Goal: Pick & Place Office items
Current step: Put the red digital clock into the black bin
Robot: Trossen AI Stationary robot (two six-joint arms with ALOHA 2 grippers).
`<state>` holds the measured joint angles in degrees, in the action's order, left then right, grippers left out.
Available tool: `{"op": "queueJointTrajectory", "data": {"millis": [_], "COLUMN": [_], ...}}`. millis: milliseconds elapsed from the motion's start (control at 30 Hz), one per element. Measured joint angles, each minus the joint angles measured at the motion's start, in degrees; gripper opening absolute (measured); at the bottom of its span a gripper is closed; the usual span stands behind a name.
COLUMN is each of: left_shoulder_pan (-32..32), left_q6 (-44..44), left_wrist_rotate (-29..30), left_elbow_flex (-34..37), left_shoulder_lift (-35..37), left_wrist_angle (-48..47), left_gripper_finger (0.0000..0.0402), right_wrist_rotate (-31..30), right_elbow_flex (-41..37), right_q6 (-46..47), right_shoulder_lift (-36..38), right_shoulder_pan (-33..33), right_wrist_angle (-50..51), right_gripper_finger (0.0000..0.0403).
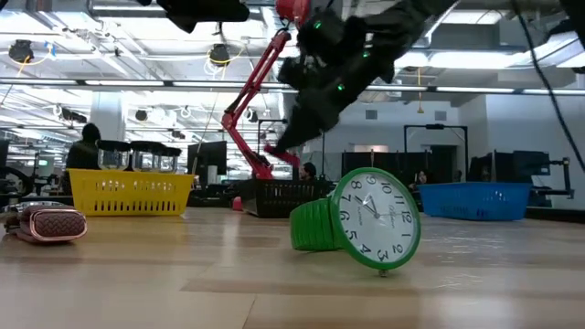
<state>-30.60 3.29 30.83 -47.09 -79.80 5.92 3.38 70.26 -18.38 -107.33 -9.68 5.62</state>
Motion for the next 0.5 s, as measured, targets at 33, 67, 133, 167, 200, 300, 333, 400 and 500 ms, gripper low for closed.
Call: {"op": "queueJointTrajectory", "data": {"millis": [33, 67, 133, 167, 200, 300, 333, 400, 500], "left_shoulder_pan": [0.0, 0.0, 0.0, 0.0, 0.0, -0.2, -0.2, -0.2, -0.2], "left_q6": [0.0, 0.0, 0.0, 0.0, 0.0, 0.2, 0.2, 0.2, 0.2], "left_wrist_rotate": [0.0, 0.0, 0.0, 0.0, 0.0, 0.0, 0.0, -0.1, -0.2], "left_elbow_flex": [0.0, 0.0, 0.0, 0.0, 0.0, 0.0, 0.0, 0.0, 0.0], "left_shoulder_lift": [0.0, 0.0, 0.0, 0.0, 0.0, 0.0, 0.0, 0.0, 0.0], "left_wrist_angle": [0.0, 0.0, -0.3, -0.4, -0.4, -0.4, -0.4, -0.5, -0.4], "left_gripper_finger": [0.0147, 0.0147, 0.0147, 0.0147, 0.0147, 0.0147, 0.0147, 0.0147, 0.0147], "right_wrist_rotate": [0.0, 0.0, 0.7, 2.0, 3.4, 6.0, 5.9, 5.9, 6.0], "right_elbow_flex": [1.6, 3.5, 6.9, 8.2, 9.5, 12.2, 12.9, 14.4, 14.6], "right_q6": [-0.8, -1.1, -1.2, -1.5, -1.9, -4.5, -5.1, -5.7, -6.4], "right_shoulder_lift": [-0.7, -1.9, -4.3, -5.1, -6.1, -8.9, -9.8, -11.3, -11.5], "right_shoulder_pan": [-0.4, -0.7, -1.3, -1.6, -1.7, -1.7, -1.7, -1.7, -1.7], "right_wrist_angle": [4.7, 7.8, 11.1, 13.7, 15.2, 19.3, 20.9, 20.8, 21.2], "right_gripper_finger": [0.0161, 0.0159, 0.0156, 0.0154, 0.0153, 0.0154, 0.0156, 0.0159, 0.016]}}
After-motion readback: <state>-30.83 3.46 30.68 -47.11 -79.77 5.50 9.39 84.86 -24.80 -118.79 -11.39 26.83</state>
